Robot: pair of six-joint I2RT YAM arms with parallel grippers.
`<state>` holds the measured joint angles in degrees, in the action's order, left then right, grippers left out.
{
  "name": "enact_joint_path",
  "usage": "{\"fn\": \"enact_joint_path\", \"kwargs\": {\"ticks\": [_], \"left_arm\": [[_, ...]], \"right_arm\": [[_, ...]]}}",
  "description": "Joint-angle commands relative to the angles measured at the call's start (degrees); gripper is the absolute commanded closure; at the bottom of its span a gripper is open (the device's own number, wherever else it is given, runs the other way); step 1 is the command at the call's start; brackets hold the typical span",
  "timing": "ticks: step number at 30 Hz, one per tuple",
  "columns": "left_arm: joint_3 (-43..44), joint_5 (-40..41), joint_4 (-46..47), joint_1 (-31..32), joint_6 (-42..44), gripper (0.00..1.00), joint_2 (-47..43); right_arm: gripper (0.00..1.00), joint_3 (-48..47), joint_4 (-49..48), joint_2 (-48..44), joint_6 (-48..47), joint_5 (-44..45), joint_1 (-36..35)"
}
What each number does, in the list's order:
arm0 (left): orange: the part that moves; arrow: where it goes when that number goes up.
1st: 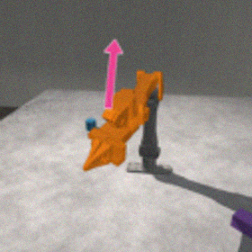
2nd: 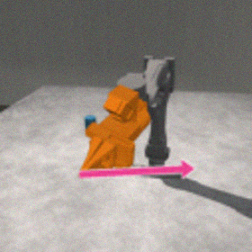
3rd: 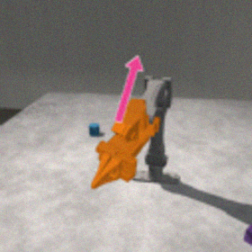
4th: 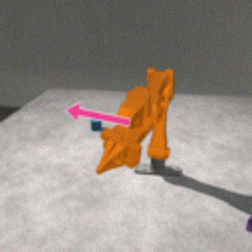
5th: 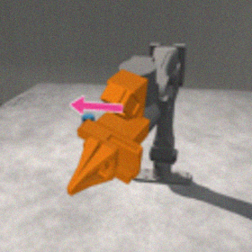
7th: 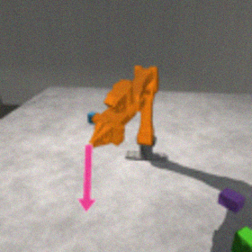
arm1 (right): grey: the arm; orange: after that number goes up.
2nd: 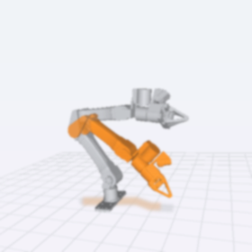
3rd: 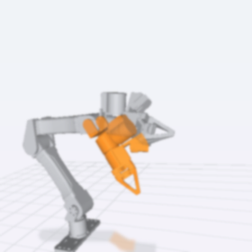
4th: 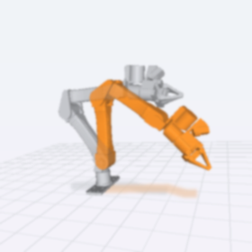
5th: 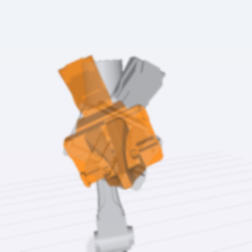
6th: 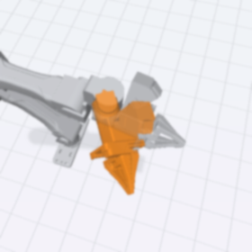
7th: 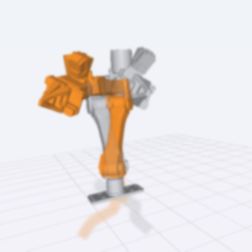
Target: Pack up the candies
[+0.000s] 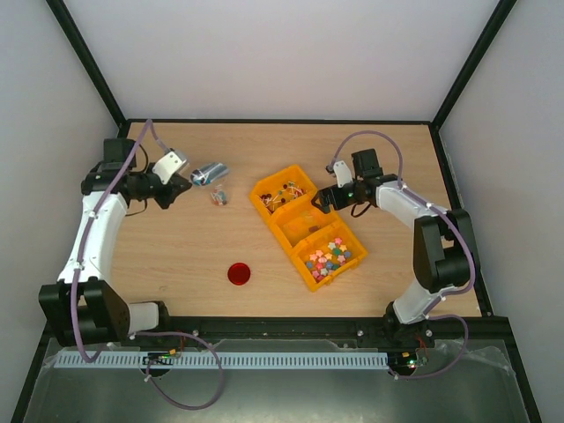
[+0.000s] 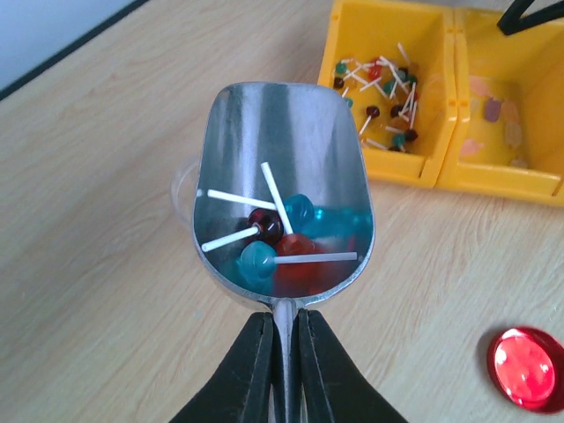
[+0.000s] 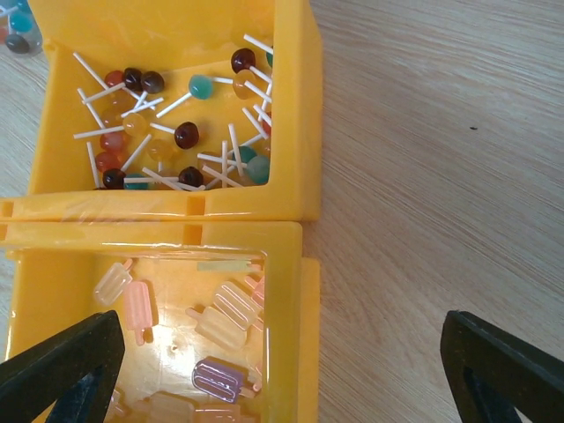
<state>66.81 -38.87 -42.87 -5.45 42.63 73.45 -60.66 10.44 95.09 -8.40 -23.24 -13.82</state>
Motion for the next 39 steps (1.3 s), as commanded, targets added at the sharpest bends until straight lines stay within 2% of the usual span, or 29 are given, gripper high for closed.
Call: {"fn": "enact_joint_path", "kwargs": {"ticks": [1, 9, 22, 39], "left_arm": [[3.5, 0.2, -8.2, -2.3, 5.7, 0.98, 0.9], [6.2, 4.2, -12.3, -4.0, 7.8, 0.98, 3.4], [8.8, 8.7, -11.1, -4.1, 6.4, 0.98, 8.8], [12.0, 12.6, -13.7, -1.5, 6.7, 0.98, 11.0]], "right_arm": [[0.01, -0.9, 3.0, -2.1, 0.4, 0.0, 0.3], [0.01, -0.6, 2.9, -2.5, 0.6, 0.4, 0.3], [0.01, -0.3, 2.1, -2.3, 1.2, 0.8, 0.3], [0.01, -0.8, 1.8, -1.4, 1.4, 1.1, 0.2]]}}
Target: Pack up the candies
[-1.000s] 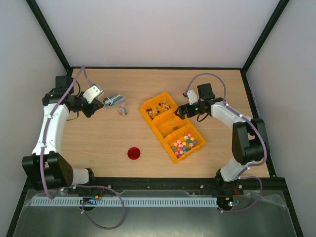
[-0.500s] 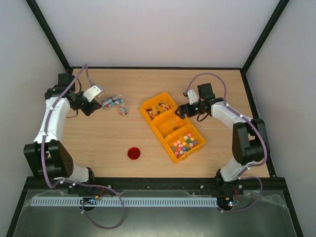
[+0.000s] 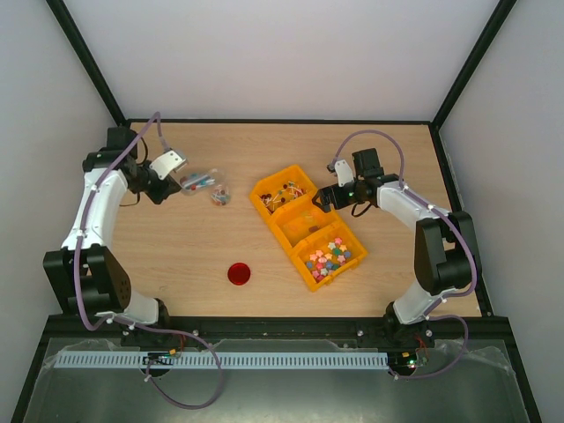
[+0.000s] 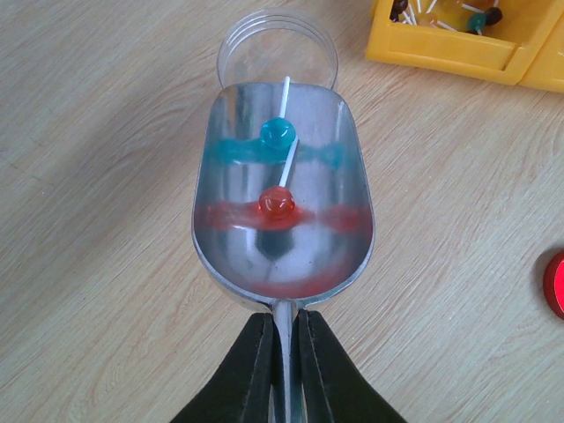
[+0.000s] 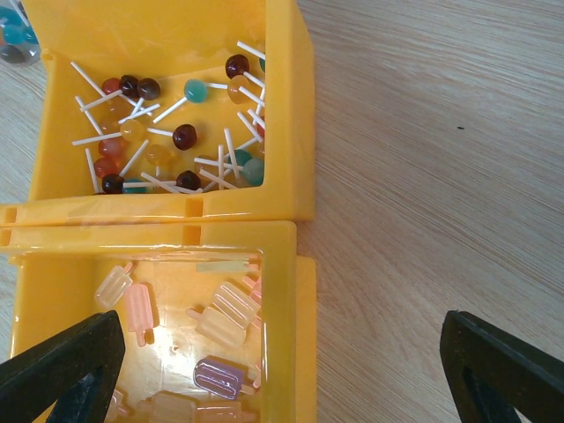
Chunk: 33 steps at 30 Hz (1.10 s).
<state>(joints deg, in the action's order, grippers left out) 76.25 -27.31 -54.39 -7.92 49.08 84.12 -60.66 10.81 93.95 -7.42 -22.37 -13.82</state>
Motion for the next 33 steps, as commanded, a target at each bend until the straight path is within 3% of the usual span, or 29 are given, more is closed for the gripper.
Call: {"fn": "enact_joint_path", "kwargs": {"ticks": [1, 17, 33], "left_arm": [[2.7, 1.5, -2.4, 1.3, 0.2, 0.98, 0.3], [6.0, 5.8, -4.9, 3.2, 0.1, 0.98, 1.2], [7.3, 3.8, -6.0, 3.2, 1.5, 0.98, 0.0]], "right_arm": [[0.01, -0.8, 1.5, -0.3, 0.4, 0.2, 0.2], [0.01, -0.7, 1.3, -0.3, 0.6, 0.1, 0.3], [0.04, -0.9, 4.0, -0.4, -1.3, -1.3, 0.3]]}}
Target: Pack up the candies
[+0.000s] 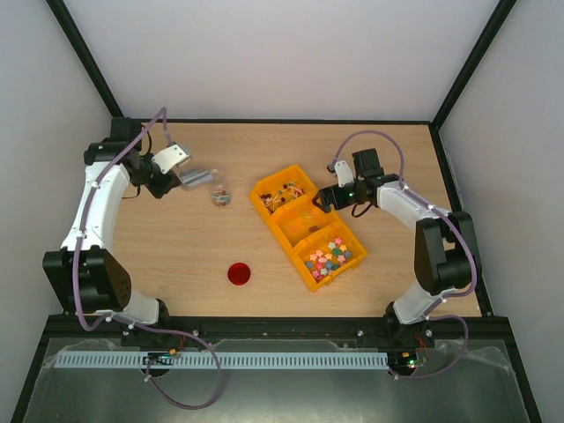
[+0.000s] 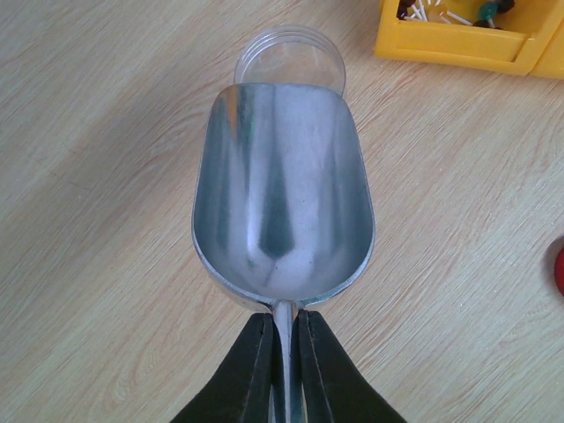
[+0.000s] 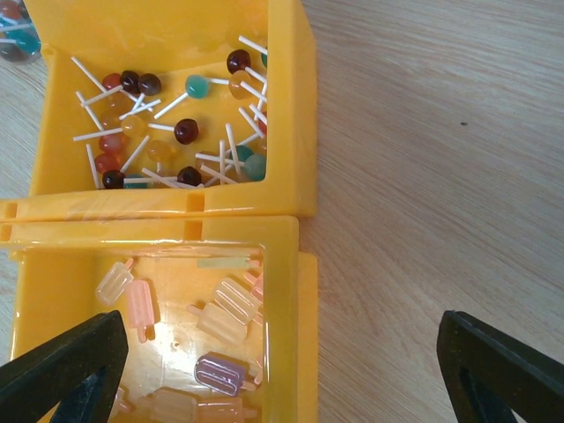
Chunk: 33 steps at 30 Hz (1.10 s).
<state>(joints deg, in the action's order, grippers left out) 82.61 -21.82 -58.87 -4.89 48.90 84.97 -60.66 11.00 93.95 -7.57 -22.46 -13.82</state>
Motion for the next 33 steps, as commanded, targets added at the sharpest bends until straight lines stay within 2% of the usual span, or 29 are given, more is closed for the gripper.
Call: {"fn": "enact_joint_path", "kwargs": {"ticks": [1, 7, 11, 16, 25, 33], "left_arm": [[0.3, -2.6, -1.1, 0.1, 2.6, 0.98, -1.7], [-6.0, -8.8, 4.5, 0.1, 8.7, 0.98, -9.2], [-9.8, -9.7, 8.3, 0.7, 8.6, 0.98, -12.8], [-9.9, -11.7, 9.0, 1.6, 8.2, 0.98, -13.4], [-10.6, -9.5, 7.1, 12.1, 1.9, 0.98, -11.7], [-11.3, -6.7, 7.3, 20.3, -5.2, 0.98, -8.7]], "right_arm": [[0.04, -0.9, 4.0, -0.5, -1.3, -1.3, 0.3], [0.06, -0.3, 5.1, -1.3, -1.7, -1.6, 0.3], [0.08, 0.0, 5.5, -1.7, -1.7, -2.1, 0.4], [0.1, -0.4, 8.4, -2.3, -2.9, -2.3, 0.6], [0.21, 1.4, 16.1, -5.7, -6.4, -4.0, 2.2], [0.34, 5.2, 10.5, -6.7, 2.6, -4.8, 1.9]]}}
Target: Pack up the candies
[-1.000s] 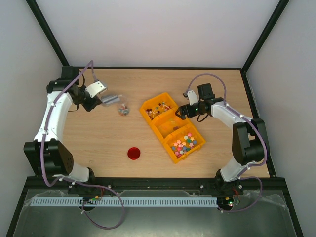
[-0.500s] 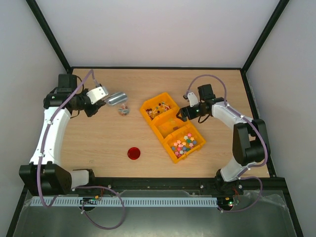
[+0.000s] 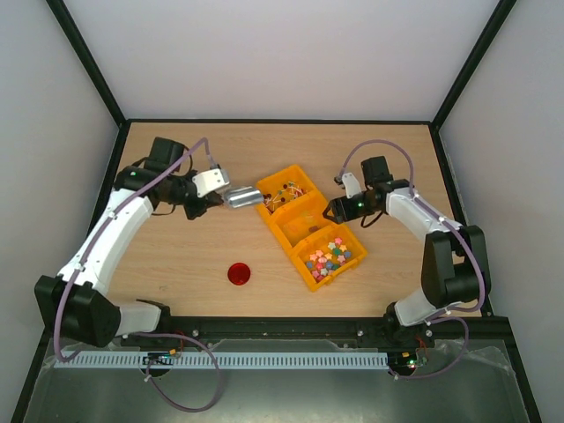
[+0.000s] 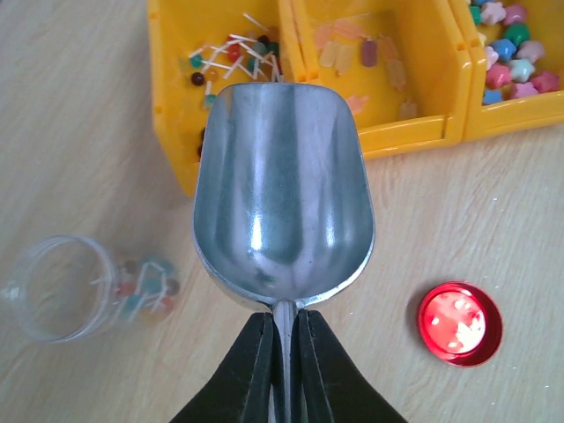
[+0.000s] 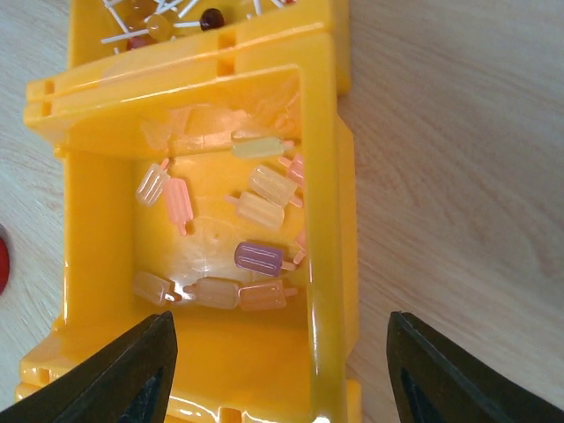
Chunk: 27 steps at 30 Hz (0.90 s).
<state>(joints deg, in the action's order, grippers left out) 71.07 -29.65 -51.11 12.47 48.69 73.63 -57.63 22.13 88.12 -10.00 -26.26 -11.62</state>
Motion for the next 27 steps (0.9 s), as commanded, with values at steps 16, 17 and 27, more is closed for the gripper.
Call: {"fn": "enact_joint_path", "kwargs": {"ticks": [16, 17, 27], "left_arm": [[3.5, 3.9, -1.3, 8.2, -12.6, 0.98, 8.3], [3.5, 3.9, -1.3, 8.4, -12.8, 0.98, 8.3], [4.3, 3.8, -6.0, 8.8, -13.3, 0.98, 7.0]], "right_arm": [[0.67, 4.9, -9.4, 1.9, 18.6, 1.2, -1.6], [0.69, 4.8, -10.3, 2.1, 20.0, 1.4, -1.6], [0.86, 4.1, -16.9, 3.6, 28.7, 5.6, -3.0]]}}
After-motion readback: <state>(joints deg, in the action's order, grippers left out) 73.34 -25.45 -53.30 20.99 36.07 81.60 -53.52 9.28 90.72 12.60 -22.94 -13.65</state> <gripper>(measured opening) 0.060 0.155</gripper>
